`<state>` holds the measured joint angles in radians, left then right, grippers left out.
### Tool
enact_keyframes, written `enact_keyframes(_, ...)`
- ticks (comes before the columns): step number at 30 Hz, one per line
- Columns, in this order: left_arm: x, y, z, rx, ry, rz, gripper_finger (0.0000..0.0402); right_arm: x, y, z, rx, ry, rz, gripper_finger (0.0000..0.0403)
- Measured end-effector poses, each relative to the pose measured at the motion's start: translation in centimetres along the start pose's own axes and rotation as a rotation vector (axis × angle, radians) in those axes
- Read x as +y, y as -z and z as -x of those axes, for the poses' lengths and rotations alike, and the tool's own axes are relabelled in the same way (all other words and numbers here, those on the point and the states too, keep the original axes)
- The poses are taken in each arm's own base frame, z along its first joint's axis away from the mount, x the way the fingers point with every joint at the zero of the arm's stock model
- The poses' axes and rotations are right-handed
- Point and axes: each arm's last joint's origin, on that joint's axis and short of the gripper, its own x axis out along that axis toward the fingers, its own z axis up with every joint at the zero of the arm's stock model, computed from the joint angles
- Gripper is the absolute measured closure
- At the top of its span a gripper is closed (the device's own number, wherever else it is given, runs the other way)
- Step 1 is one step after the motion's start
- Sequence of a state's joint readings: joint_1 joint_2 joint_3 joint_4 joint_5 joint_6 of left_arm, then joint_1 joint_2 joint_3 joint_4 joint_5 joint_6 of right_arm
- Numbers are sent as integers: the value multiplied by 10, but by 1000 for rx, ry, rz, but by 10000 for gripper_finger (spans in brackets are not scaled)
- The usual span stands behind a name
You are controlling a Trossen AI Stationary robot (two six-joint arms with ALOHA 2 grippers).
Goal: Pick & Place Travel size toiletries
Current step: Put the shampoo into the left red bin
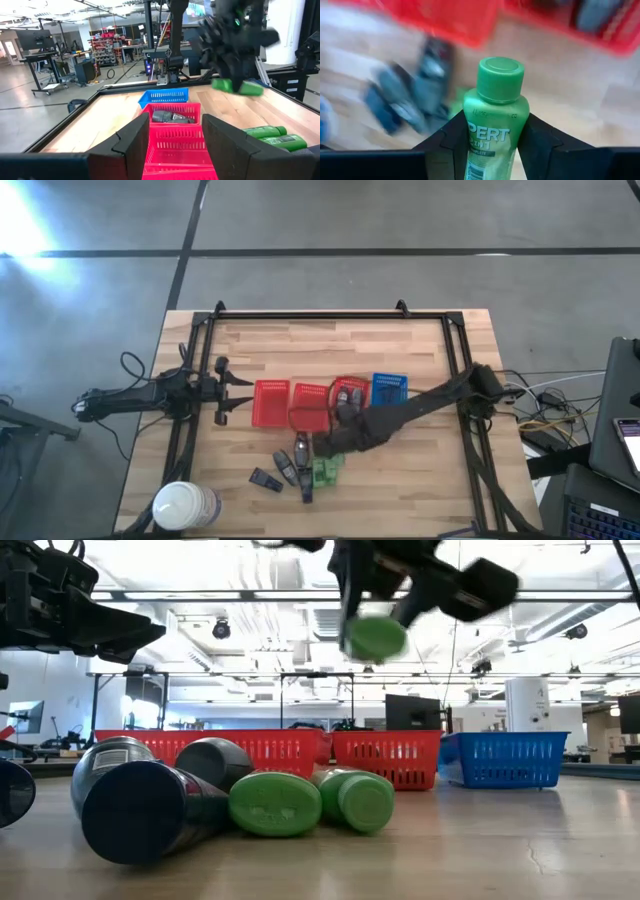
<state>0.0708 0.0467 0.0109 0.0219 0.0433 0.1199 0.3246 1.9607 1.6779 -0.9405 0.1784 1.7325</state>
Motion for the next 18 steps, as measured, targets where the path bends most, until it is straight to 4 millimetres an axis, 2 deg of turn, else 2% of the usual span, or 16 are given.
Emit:
enact_keyframes(8, 0, 0, 0, 0, 0, 0, 213, 3, -26, 26, -119, -91, -70, 278)
enact_keyframes(13, 0, -1, 0, -5, -3, -4, 213, 4, -35, 28, -151, -100, -106, 282)
enact_keyframes(15, 2, -6, 0, -59, -52, 2, 213, 5, -37, 28, -158, -111, -112, 285)
enact_keyframes(16, 3, -9, 0, -88, -60, 81, 213, 6, -37, 28, -162, -119, -113, 285)
enact_keyframes(18, 2, -14, 1, -155, -17, 372, 213, 8, -39, 28, -172, -134, -107, 284)
